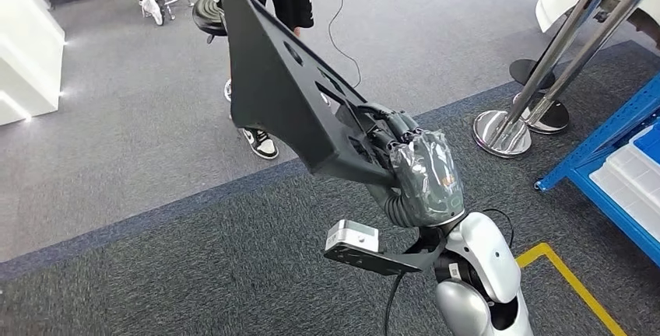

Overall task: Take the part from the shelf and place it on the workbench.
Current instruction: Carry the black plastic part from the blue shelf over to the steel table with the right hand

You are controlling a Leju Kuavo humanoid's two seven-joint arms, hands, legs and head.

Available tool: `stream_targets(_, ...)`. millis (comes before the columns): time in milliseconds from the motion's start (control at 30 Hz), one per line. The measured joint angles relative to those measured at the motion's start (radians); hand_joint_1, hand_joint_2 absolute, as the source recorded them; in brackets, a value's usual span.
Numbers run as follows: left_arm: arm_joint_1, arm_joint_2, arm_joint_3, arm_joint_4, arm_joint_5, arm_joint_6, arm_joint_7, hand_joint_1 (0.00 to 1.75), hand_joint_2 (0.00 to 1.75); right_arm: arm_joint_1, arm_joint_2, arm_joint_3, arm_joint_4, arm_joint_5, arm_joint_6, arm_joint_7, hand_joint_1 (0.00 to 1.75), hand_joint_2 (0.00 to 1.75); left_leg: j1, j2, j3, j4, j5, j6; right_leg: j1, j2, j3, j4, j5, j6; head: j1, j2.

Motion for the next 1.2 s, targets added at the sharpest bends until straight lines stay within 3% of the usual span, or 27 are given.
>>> stream_targets(67, 0.002, 0.000, 0.000, -0.001, -0.001, -0.001, 0.000, 0.00, 1.75, -0.002, 0.001, 0.000, 0.000, 0.000, 0.000, 0.000, 1.75, 1.75, -0.001, 0.054, -0.021, 0.044, -0.028, -0.009, -0.002, -0.028, 0.008, -0.011, 0.004, -0.014, 0.000, 0.000)
stream_targets(133, -0.002, 0.000, -0.001, -0.002, -0.001, -0.001, -0.001, 0.00, 1.75, -0.002, 0.001, -0.001, 0.000, 0.000, 0.000, 0.000, 1.75, 1.75, -0.001, 0.119, -0.077, 0.161, -0.090, -0.017, 0.003, -0.058, 0.013, -0.013, 0.002, -0.023, 0.000, 0.000)
stream_targets(200, -0.005, 0.000, -0.001, -0.002, -0.002, -0.002, -0.001, 0.00, 1.75, -0.002, 0.001, -0.001, 0.000, 0.000, 0.000, 0.000, 1.75, 1.75, 0.004, 0.135, -0.127, 0.265, -0.128, -0.024, 0.006, -0.090, 0.013, -0.012, -0.002, -0.025, 0.000, 0.000)
stream_targets(233, -0.004, 0.000, -0.001, -0.002, -0.002, -0.002, -0.001, 0.00, 1.75, -0.001, 0.001, -0.001, 0.000, 0.000, 0.000, 0.000, 1.75, 1.75, 0.005, 0.139, -0.127, 0.271, -0.121, -0.026, 0.007, -0.105, 0.014, -0.011, -0.004, -0.024, 0.000, 0.000)
stream_targets(300, -0.002, 0.000, -0.001, -0.002, -0.002, -0.002, -0.001, 0.00, 1.75, -0.002, 0.001, -0.002, 0.000, 0.000, 0.000, 0.000, 1.75, 1.75, 0.005, 0.157, -0.072, 0.173, -0.066, -0.025, 0.007, -0.132, 0.018, -0.008, -0.010, -0.019, 0.000, 0.000)
stream_targets(333, -0.002, 0.000, -0.002, -0.003, -0.002, -0.002, -0.001, 0.00, 1.75, -0.002, 0.001, -0.002, 0.000, 0.000, 0.000, 0.000, 1.75, 1.75, 0.001, 0.182, -0.035, 0.105, -0.042, -0.021, 0.010, -0.144, 0.020, -0.006, -0.014, -0.015, 0.000, 0.000)
stream_targets(400, -0.005, 0.001, -0.002, -0.003, -0.003, -0.003, -0.002, 0.00, 1.75, -0.004, 0.001, -0.002, 0.000, 0.000, 0.000, 0.000, 1.75, 1.75, -0.007, 0.213, 0.008, 0.020, -0.018, -0.006, 0.015, -0.165, 0.024, -0.004, -0.020, -0.005, 0.000, 0.000)
stream_targets(433, -0.006, 0.001, -0.002, -0.003, -0.003, -0.003, -0.002, 0.00, 1.75, -0.005, 0.001, -0.003, 0.000, 0.000, 0.000, -0.001, 1.75, 1.75, -0.012, 0.213, 0.010, 0.010, -0.019, 0.002, 0.017, -0.175, 0.026, -0.005, -0.022, 0.000, 0.000, 0.000)
stream_targets(500, -0.003, 0.001, -0.002, -0.005, -0.003, -0.004, -0.003, 0.00, 1.75, -0.008, 0.001, -0.003, 0.001, 0.000, 0.000, -0.001, 1.75, 1.75, -0.011, 0.186, 0.010, 0.004, -0.013, 0.016, 0.016, -0.186, 0.031, -0.007, -0.025, 0.011, 0.000, 0.000)
stream_targets(533, -0.001, 0.001, -0.002, -0.006, -0.003, -0.005, -0.003, 0.00, 1.75, -0.009, 0.001, -0.003, 0.001, 0.000, 0.000, -0.001, 1.75, 1.75, -0.009, 0.174, 0.012, -0.001, -0.010, 0.022, 0.014, -0.169, 0.030, 0.001, -0.034, 0.016, 0.000, 0.000)
stream_targets(600, -0.002, 0.001, -0.002, -0.008, -0.003, -0.007, -0.003, 0.00, 1.75, -0.012, 0.001, -0.003, 0.002, 0.000, 0.000, -0.001, 1.75, 1.75, -0.004, 0.152, 0.016, -0.010, -0.004, 0.035, 0.008, -0.107, 0.000, 0.073, -0.080, 0.021, 0.000, 0.000)
stream_targets(633, -0.004, 0.001, -0.002, -0.008, -0.003, -0.008, -0.003, 0.00, 1.75, -0.011, 0.001, -0.003, 0.003, 0.000, 0.000, -0.001, 1.75, 1.75, -0.005, 0.139, 0.016, -0.010, -0.003, 0.038, 0.007, -0.080, -0.033, 0.137, -0.113, 0.021, 0.000, 0.000)
stream_targets(700, -0.008, 0.001, -0.002, -0.009, -0.001, -0.010, -0.003, 0.00, 1.75, -0.010, 0.000, -0.004, 0.006, 0.000, 0.001, -0.001, 1.75, 1.75, -0.007, 0.110, 0.014, -0.009, -0.002, 0.042, 0.006, -0.059, -0.097, 0.256, -0.154, 0.022, 0.000, 0.000)
stream_targets(733, -0.008, 0.002, -0.002, -0.010, 0.001, -0.011, -0.003, 0.00, 1.75, -0.009, 0.000, -0.004, 0.008, 0.000, 0.002, -0.001, 1.75, 1.75, -0.007, 0.093, 0.015, -0.008, -0.003, 0.042, 0.005, -0.056, -0.111, 0.274, -0.147, 0.022, 0.000, 0.000)
stream_targets(767, -0.007, 0.002, -0.002, -0.011, 0.004, -0.011, -0.002, 0.00, 1.75, -0.010, 0.001, -0.004, 0.010, -0.001, 0.002, -0.001, 1.75, 1.75, -0.007, 0.077, 0.016, -0.007, -0.003, 0.042, 0.004, -0.053, -0.105, 0.250, -0.118, 0.021, 0.000, 0.000)
stream_targets(800, -0.007, 0.002, -0.002, -0.012, 0.008, -0.010, 0.000, 0.00, 1.75, -0.012, 0.002, -0.003, 0.013, -0.001, 0.003, -0.001, 1.75, 1.75, -0.007, 0.060, 0.017, -0.005, -0.003, 0.041, 0.003, -0.044, -0.082, 0.192, -0.076, 0.019, 0.000, 0.000)
stream_targets(867, -0.008, 0.002, 0.000, -0.015, 0.019, -0.007, 0.006, 0.00, 1.75, -0.021, 0.006, 0.002, 0.019, 0.000, 0.007, -0.001, 1.75, 1.75, -0.007, 0.032, 0.013, 0.000, -0.005, 0.035, -0.003, 0.012, -0.029, 0.061, -0.012, 0.015, 0.000, 0.000)
stream_targets(933, -0.011, 0.001, 0.001, -0.018, 0.029, -0.004, 0.013, 0.00, 1.75, -0.033, 0.015, 0.014, 0.029, 0.003, 0.011, -0.001, 1.75, 1.75, -0.003, 0.007, 0.001, 0.004, -0.003, 0.022, -0.003, 0.051, -0.010, 0.005, 0.002, 0.013, 0.000, 0.000)
stream_targets(1000, -0.011, 0.003, 0.004, -0.022, 0.034, -0.002, 0.017, 0.00, 1.75, -0.045, 0.027, 0.029, 0.042, 0.007, 0.013, -0.001, 1.75, 1.75, 0.004, -0.017, -0.008, 0.002, 0.001, 0.006, -0.001, 0.032, -0.007, -0.003, 0.005, 0.007, 0.000, 0.000)
stream_targets(1033, -0.009, 0.003, 0.006, -0.023, 0.036, -0.001, 0.019, 0.00, 1.75, -0.051, 0.033, 0.035, 0.049, 0.009, 0.013, -0.001, 1.75, 1.75, 0.003, -0.002, -0.012, 0.008, -0.001, 0.001, -0.001, 0.017, -0.001, -0.010, 0.007, 0.002, 0.000, 0.000)
stream_targets(1100, -0.008, 0.005, 0.008, -0.025, 0.037, -0.001, 0.022, 0.00, 1.75, -0.060, 0.044, 0.044, 0.059, 0.012, 0.013, -0.001, 1.75, 1.75, 0.000, 0.067, -0.040, 0.067, -0.034, -0.006, -0.003, -0.018, 0.012, -0.022, 0.009, -0.011, 0.000, 0.000)
stream_targets(1133, -0.009, 0.005, 0.008, -0.025, 0.037, -0.001, 0.023, 0.00, 1.75, -0.063, 0.048, 0.046, 0.063, 0.012, 0.012, -0.001, 1.75, 1.75, -0.001, 0.108, -0.068, 0.124, -0.063, -0.009, 0.000, -0.038, 0.016, -0.025, 0.007, -0.015, 0.000, 0.000)
stream_targets(1200, -0.012, 0.006, 0.008, -0.025, 0.038, -0.001, 0.023, 0.00, 1.75, -0.066, 0.051, 0.046, 0.072, 0.012, 0.012, -0.001, 1.75, 1.75, 0.003, 0.135, -0.132, 0.247, -0.112, -0.016, 0.005, -0.075, 0.020, -0.024, 0.003, -0.018, -0.001, 0.000)
